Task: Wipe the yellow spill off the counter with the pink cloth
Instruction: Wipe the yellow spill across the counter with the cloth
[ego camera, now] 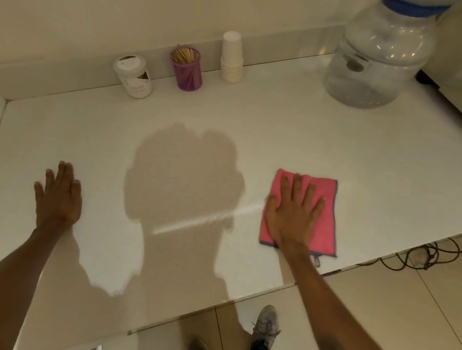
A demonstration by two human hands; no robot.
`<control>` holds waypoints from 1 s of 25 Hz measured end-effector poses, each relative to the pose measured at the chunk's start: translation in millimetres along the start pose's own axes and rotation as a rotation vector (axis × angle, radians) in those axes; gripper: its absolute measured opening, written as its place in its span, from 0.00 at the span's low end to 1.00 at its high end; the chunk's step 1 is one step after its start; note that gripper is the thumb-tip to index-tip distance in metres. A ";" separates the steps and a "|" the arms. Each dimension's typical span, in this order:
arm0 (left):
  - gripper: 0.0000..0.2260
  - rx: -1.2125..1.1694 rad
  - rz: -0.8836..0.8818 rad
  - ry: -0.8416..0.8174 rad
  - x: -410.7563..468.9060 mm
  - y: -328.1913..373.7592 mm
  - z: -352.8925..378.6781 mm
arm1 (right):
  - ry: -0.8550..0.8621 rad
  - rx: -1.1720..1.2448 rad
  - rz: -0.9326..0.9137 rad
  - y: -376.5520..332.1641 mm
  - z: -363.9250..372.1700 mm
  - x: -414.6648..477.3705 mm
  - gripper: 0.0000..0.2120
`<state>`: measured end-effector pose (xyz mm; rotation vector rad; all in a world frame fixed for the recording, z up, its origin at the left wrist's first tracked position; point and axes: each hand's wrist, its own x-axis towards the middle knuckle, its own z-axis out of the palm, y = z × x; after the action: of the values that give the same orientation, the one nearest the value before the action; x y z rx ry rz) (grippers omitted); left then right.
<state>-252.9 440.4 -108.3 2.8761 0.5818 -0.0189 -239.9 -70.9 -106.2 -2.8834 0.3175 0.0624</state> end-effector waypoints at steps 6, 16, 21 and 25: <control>0.23 0.003 0.027 -0.004 -0.6 -1.7 1.5 | -0.116 0.058 -0.352 -115.7 17.1 -97.8 0.28; 0.24 -0.018 0.038 -0.067 3.2 -6.8 0.1 | -0.082 -0.056 -0.188 20.9 -14.0 -37.2 0.30; 0.24 -0.015 0.003 -0.060 4.7 -6.8 0.7 | -0.044 -0.078 -0.153 89.6 -32.7 26.2 0.31; 0.23 -0.024 0.008 -0.023 5.7 -8.4 6.3 | -0.056 -0.089 -0.154 94.6 -40.8 88.5 0.32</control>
<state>-250.8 448.8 -116.4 2.8515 0.5620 -0.0441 -173.7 -188.9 -94.5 -2.9774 0.0843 0.1331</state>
